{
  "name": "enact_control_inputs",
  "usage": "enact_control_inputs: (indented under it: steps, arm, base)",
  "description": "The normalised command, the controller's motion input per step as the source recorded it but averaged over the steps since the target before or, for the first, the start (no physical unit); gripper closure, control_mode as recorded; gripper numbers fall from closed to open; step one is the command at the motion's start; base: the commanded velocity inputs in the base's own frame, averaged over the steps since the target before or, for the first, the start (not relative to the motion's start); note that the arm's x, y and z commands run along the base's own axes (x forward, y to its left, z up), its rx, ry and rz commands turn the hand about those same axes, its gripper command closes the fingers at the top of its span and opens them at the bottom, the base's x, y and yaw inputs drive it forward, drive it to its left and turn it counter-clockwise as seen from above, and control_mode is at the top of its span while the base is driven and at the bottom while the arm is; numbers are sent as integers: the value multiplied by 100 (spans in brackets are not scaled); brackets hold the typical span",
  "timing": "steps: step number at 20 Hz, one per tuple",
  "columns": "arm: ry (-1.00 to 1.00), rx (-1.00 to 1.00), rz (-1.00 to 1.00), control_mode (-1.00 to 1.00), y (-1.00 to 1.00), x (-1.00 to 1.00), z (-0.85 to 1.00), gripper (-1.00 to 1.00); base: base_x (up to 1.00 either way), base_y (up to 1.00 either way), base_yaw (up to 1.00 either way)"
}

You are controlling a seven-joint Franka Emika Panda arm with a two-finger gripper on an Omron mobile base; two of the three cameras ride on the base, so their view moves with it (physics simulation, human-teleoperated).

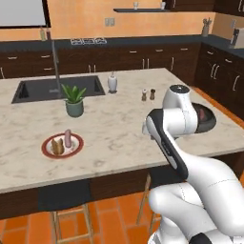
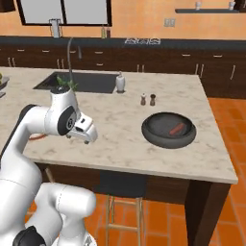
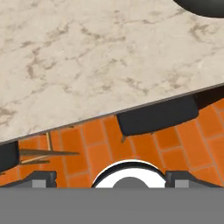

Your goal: Place one bun and one sausage from the bowl on each plate.

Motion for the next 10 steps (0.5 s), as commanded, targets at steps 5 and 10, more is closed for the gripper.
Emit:
enact_control_inputs:
  steps: [5, 10]
  arm:
    - [0, 0, 0, 100, 0, 0, 0, -100]
    - [0, 0, 0, 100, 0, 0, 0, -100]
  base:
    - [35, -100, -19]
    - [92, -91, -25]
